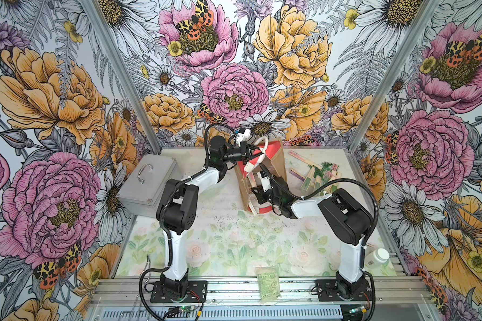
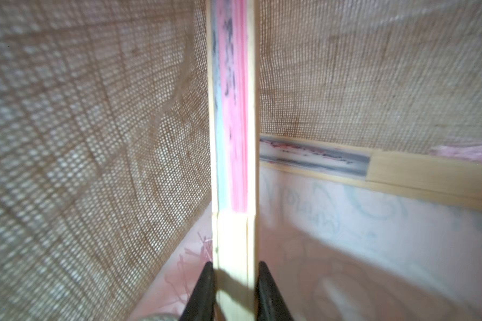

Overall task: Take out the folding fans from the tote bags
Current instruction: Pick up the folding fan from the canvas bag.

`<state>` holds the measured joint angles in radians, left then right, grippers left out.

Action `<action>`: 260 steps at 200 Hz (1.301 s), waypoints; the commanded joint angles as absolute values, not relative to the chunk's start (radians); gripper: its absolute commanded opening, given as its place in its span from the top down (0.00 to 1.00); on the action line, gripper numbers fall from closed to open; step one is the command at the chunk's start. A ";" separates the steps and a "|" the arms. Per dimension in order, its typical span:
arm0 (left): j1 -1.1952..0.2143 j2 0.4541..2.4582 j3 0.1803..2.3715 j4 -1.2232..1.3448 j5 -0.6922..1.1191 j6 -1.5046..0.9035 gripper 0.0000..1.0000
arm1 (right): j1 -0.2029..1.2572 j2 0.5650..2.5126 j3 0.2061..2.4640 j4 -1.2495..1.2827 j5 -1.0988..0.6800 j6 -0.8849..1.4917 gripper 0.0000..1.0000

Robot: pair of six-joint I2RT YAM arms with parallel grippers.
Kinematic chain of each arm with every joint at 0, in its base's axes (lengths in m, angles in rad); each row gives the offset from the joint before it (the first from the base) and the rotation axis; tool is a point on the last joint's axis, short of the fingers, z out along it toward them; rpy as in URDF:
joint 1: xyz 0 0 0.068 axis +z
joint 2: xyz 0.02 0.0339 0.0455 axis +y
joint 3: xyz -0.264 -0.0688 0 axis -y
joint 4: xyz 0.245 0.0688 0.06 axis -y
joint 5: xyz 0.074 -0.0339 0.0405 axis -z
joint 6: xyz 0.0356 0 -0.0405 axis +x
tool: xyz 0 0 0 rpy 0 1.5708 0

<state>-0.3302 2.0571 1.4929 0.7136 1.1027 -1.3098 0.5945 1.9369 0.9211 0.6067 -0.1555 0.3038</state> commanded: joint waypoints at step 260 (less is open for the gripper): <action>-0.247 2.023 1.427 0.746 0.960 -1.288 1.00 | 0.541 1.739 1.016 0.566 -0.348 0.347 1.00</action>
